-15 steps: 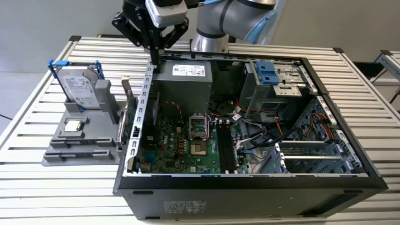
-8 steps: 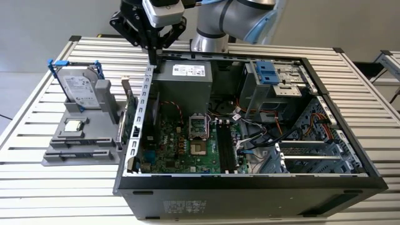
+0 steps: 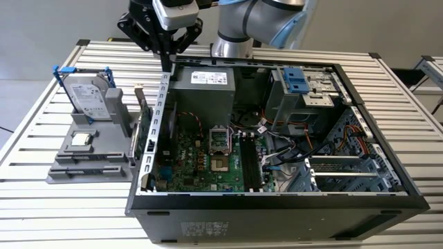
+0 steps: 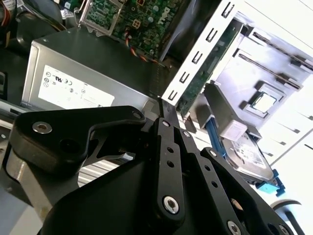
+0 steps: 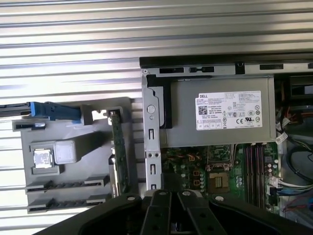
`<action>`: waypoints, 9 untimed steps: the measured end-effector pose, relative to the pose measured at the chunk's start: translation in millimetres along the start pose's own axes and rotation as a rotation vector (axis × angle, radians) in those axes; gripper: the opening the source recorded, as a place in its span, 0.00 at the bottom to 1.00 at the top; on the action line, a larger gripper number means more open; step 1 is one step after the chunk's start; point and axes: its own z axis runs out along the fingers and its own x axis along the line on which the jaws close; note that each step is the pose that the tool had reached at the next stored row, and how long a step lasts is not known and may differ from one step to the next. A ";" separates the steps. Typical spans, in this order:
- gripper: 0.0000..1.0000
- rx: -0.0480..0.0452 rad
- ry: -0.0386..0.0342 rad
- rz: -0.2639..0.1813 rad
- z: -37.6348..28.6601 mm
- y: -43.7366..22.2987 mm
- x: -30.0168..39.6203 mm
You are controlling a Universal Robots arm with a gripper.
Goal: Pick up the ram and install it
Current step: 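Reach for the ram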
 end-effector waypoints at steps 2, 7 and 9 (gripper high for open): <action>0.00 0.0000 0.0000 0.000 -0.1 -0.2 1.9; 0.00 0.0000 0.0000 0.000 -0.2 -0.5 6.7; 0.00 0.0001 0.0000 0.000 -0.2 -0.6 8.3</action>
